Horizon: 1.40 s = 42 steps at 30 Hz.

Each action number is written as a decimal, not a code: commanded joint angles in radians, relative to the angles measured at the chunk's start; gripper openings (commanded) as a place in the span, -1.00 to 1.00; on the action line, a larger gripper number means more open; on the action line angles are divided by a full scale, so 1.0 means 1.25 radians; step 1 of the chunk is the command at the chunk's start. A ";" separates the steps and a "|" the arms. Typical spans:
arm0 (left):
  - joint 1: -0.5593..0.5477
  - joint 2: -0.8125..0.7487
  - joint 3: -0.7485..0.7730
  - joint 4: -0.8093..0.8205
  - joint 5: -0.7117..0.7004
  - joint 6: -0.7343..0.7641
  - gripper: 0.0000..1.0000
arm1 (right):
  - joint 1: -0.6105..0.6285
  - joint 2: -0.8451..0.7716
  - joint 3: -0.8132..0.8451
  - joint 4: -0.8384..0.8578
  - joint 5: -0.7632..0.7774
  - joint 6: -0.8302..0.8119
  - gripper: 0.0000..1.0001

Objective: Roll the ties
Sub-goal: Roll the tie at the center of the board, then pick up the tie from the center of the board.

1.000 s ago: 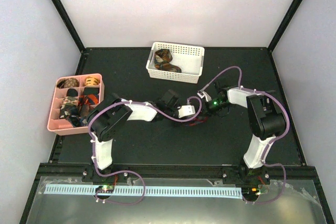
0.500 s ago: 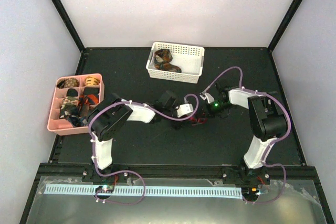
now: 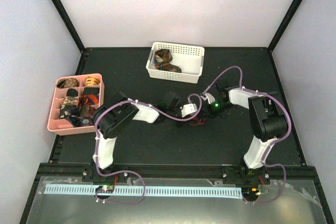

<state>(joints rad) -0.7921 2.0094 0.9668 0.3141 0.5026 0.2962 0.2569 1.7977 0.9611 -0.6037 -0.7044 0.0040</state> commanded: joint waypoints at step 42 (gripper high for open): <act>-0.014 0.052 -0.010 -0.147 -0.081 0.067 -0.33 | -0.055 0.014 -0.019 -0.007 -0.244 0.010 0.40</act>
<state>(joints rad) -0.8028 2.0087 0.9741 0.2886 0.4744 0.3664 0.1741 1.8336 0.9436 -0.6491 -1.0103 -0.0124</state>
